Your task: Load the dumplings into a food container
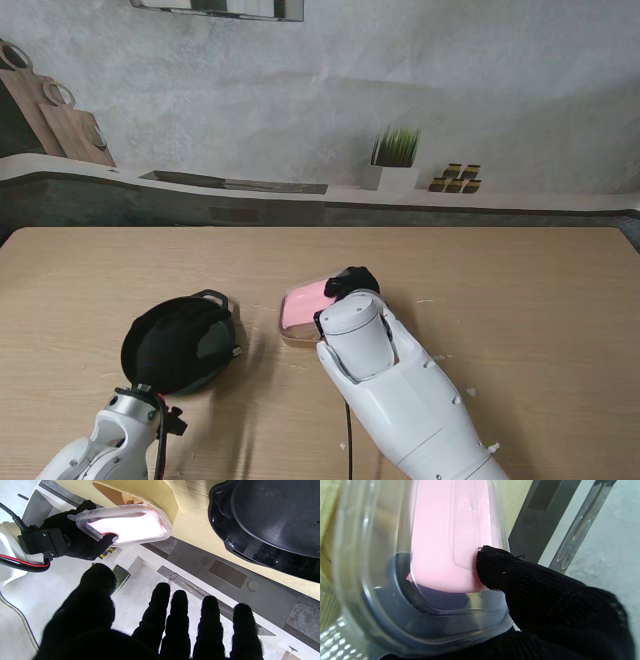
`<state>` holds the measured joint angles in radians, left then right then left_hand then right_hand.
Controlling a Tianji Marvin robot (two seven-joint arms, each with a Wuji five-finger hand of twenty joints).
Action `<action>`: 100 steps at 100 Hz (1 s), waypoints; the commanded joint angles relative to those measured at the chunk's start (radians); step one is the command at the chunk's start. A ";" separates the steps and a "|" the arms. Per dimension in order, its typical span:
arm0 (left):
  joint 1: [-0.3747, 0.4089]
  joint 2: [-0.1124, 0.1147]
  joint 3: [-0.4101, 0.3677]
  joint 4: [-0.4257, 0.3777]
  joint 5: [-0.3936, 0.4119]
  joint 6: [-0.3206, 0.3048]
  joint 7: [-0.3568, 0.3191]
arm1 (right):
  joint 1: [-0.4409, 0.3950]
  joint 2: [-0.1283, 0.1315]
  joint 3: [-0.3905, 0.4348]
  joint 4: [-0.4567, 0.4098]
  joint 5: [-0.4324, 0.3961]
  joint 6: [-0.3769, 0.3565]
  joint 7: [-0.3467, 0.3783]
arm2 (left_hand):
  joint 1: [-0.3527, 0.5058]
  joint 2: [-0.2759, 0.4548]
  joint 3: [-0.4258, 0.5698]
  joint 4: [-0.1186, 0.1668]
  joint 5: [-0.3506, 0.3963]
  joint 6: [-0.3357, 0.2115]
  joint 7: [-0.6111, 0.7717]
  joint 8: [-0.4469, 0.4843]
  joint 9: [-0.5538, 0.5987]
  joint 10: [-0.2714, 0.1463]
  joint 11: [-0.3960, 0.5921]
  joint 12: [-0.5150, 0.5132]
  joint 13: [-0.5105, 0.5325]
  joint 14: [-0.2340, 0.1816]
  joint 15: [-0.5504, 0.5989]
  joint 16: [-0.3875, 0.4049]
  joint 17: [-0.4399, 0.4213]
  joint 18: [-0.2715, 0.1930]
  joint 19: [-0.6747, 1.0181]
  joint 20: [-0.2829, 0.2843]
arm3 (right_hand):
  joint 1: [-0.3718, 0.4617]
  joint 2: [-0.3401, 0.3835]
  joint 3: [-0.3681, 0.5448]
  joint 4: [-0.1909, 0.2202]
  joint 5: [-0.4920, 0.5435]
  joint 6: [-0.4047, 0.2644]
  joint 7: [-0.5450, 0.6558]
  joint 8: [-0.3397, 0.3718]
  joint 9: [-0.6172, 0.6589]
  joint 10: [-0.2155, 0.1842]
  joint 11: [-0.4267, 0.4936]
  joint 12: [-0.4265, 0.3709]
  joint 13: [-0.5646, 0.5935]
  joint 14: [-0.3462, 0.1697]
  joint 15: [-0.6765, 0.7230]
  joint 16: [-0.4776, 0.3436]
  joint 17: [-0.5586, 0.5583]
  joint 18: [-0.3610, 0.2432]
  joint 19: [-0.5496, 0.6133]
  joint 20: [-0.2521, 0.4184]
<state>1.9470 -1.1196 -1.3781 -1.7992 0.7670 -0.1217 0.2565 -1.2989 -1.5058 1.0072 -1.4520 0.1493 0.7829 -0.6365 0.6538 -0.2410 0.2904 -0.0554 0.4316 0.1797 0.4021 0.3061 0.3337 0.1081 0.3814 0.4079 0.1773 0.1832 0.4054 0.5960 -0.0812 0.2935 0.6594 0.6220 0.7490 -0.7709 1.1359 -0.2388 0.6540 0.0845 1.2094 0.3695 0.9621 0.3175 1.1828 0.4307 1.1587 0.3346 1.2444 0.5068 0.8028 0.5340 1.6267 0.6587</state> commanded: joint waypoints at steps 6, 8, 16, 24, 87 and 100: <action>0.003 -0.004 0.000 -0.005 -0.002 0.004 -0.013 | -0.005 -0.005 -0.007 0.005 -0.019 0.019 0.024 | 0.004 0.009 0.018 0.030 -0.012 0.013 -0.017 -0.015 -0.027 0.019 0.003 -0.006 -0.026 0.001 -0.001 -0.008 -0.010 0.011 -0.017 0.016 | 0.074 0.059 0.033 -0.011 -0.032 -0.092 0.051 -0.019 -0.021 0.009 0.059 -0.014 0.008 0.091 0.089 0.020 -0.036 -0.120 0.110 0.044; 0.003 -0.004 0.000 -0.005 -0.002 0.004 -0.013 | -0.005 -0.005 -0.007 0.004 -0.024 0.023 0.027 | 0.002 0.011 0.018 0.030 -0.012 0.012 -0.018 -0.015 -0.027 0.020 0.003 -0.006 -0.026 0.000 -0.001 -0.008 -0.010 0.011 -0.017 0.016 | 0.073 0.060 0.031 -0.012 -0.033 -0.091 0.050 -0.022 -0.022 0.009 0.060 -0.015 0.006 0.092 0.089 0.020 -0.039 -0.121 0.110 0.044; 0.003 -0.003 0.000 -0.005 -0.002 0.004 -0.015 | -0.005 -0.002 -0.012 0.007 -0.047 0.036 0.040 | 0.001 0.010 0.018 0.030 -0.013 0.012 -0.018 -0.015 -0.026 0.019 0.003 -0.006 -0.027 0.000 -0.002 -0.008 -0.010 0.011 -0.017 0.016 | 0.070 0.064 0.020 -0.011 -0.067 -0.080 0.035 -0.045 -0.045 0.002 0.064 -0.017 -0.018 0.095 0.091 0.020 -0.065 -0.128 0.108 0.044; 0.003 -0.004 -0.001 -0.005 -0.002 0.003 -0.015 | -0.002 0.004 -0.019 0.015 -0.080 0.045 0.057 | 0.003 0.009 0.019 0.030 -0.011 0.014 -0.018 -0.015 -0.026 0.020 0.003 -0.006 -0.026 0.000 -0.001 -0.008 -0.010 0.010 -0.017 0.017 | 0.062 0.063 0.003 -0.010 -0.123 -0.076 0.036 -0.065 -0.099 -0.019 0.073 -0.023 -0.064 0.082 0.097 0.028 -0.104 -0.142 0.090 0.041; 0.002 -0.002 -0.001 -0.006 0.002 0.003 -0.020 | -0.002 0.038 -0.061 0.007 -0.230 0.099 0.143 | 0.002 -0.004 0.031 0.031 -0.003 0.018 -0.020 -0.016 -0.027 0.020 0.002 -0.007 -0.025 0.001 -0.001 -0.008 -0.009 0.010 -0.003 0.027 | -0.114 0.197 -0.063 0.120 -0.566 -0.066 -0.167 -0.005 -0.812 -0.236 -0.085 0.041 -0.872 -0.170 -0.177 0.101 -0.707 -0.590 -0.120 0.267; 0.001 -0.002 -0.002 -0.005 0.005 0.003 -0.020 | -0.003 0.039 -0.070 0.015 -0.267 0.098 0.134 | 0.004 -0.008 0.036 0.031 -0.001 0.018 -0.022 -0.018 -0.025 0.021 0.003 -0.007 -0.025 0.000 -0.001 -0.008 -0.009 0.009 0.000 0.030 | -0.138 0.209 -0.079 0.117 -0.568 -0.069 -0.276 -0.074 -0.800 -0.259 -0.304 -0.053 -1.008 -0.236 -0.217 0.069 -0.816 -0.653 -0.173 0.236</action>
<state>1.9465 -1.1191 -1.3791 -1.7996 0.7696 -0.1214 0.2516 -1.2948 -1.4595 0.9434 -1.4394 -0.1012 0.8853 -0.5089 0.6541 -0.2424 0.3090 -0.0554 0.4316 0.1873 0.4011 0.3051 0.3337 0.1085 0.3814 0.4079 0.1771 0.1835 0.4054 0.5960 -0.0812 0.2936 0.6593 0.6238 0.6376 -0.5818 1.0732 -0.1659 0.1105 0.0443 0.9767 0.3263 0.1784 0.0933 0.9692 0.4118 0.2147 0.1249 1.0400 0.5938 0.0319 -0.0023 1.4645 0.8988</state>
